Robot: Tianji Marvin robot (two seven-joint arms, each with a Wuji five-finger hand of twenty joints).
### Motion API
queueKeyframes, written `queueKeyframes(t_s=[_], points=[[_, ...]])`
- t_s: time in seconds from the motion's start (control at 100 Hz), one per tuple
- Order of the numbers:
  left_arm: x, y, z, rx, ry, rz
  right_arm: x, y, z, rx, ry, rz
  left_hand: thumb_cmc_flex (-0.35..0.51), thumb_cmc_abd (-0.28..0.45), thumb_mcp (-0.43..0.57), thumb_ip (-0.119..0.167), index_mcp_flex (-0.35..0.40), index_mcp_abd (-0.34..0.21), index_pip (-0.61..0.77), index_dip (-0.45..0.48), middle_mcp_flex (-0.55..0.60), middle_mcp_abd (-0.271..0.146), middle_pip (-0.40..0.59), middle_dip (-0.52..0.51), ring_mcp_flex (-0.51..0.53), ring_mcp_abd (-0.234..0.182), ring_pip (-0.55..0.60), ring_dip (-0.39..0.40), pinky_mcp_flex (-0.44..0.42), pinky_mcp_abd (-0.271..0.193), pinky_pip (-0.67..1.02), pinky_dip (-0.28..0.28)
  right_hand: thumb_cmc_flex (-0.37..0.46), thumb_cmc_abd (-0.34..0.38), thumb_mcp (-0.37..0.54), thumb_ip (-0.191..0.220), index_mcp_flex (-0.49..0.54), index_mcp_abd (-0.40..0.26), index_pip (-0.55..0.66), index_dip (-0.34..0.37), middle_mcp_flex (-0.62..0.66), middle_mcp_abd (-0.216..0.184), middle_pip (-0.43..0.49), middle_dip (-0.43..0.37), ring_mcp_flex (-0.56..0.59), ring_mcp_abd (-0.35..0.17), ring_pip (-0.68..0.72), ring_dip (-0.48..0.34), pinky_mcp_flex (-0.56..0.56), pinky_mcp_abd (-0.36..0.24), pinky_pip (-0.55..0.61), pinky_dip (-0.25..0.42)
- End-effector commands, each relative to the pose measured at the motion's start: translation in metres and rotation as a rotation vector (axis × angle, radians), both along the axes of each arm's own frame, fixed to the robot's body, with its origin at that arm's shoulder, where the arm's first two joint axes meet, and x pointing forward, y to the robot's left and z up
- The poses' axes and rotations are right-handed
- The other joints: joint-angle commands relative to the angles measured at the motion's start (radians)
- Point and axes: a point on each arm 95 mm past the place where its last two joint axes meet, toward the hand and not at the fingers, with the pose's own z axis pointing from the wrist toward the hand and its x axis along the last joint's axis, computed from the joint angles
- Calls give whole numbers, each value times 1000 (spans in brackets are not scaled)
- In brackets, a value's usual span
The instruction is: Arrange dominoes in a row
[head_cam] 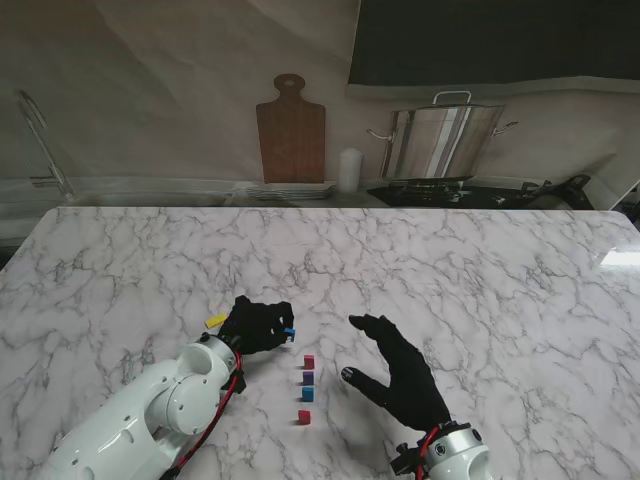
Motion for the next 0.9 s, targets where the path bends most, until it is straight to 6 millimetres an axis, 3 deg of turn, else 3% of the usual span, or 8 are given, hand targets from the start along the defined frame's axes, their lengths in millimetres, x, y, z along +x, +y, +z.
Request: queueKeyframes(t_s=[0.0, 0.1, 0.27, 0.38, 0.89], points=[[1, -8, -2, -7, 17, -13, -2, 0, -1, 4, 4, -1, 77, 48, -45, 41, 0, -66, 24, 22, 12, -37, -37, 35, -34, 11, -3, 8, -36, 10, -18, 12, 8, 20, -19, -13, -19, -19, 20, -16, -19, -5, 24, -5, 11, -10, -7, 3, -5, -26, 16, -3], [3, -14, -6, -7, 15, -12, -1, 0, -1, 3, 5, -1, 81, 31, -65, 38, 40, -88, 12, -2, 24, -36, -41, 87, -47, 17, -2, 10, -37, 24, -28, 13, 8, 20, -18, -13, -19, -19, 21, -17, -19, -8, 25, -5, 11, -11, -7, 3, -5, -26, 16, -3], [5, -22, -14, -11, 23, -1, -1, -1, -1, 2, 7, -1, 83, 27, -76, 37, 50, -43, 14, -24, -10, -10, 5, 207, -82, 17, 16, 28, -50, 24, -50, 16, 8, 20, -18, -13, -20, -20, 21, -17, -19, -8, 25, -5, 11, -11, -7, 3, -5, -26, 16, -3], [7, -27, -19, -20, 38, 8, -1, 0, -1, 2, 8, 0, 80, 39, -81, 34, 44, -13, 20, -38, -14, -19, 5, 206, -85, 13, 26, 33, -50, 24, -52, 19, 8, 21, -18, -13, -19, -19, 22, -17, -18, -5, 26, -5, 11, -11, -7, 3, -5, -25, 16, -3], [8, -34, -31, -42, 95, 39, -1, -1, -2, 1, 8, -3, 95, 79, -120, 37, 10, -18, 41, -73, -27, -32, -46, 133, -85, 4, 25, 25, -49, 16, -67, 20, 8, 20, -18, -13, -15, -16, 24, -19, -19, -8, 26, -6, 11, -10, -8, 3, -5, -26, 17, -3]])
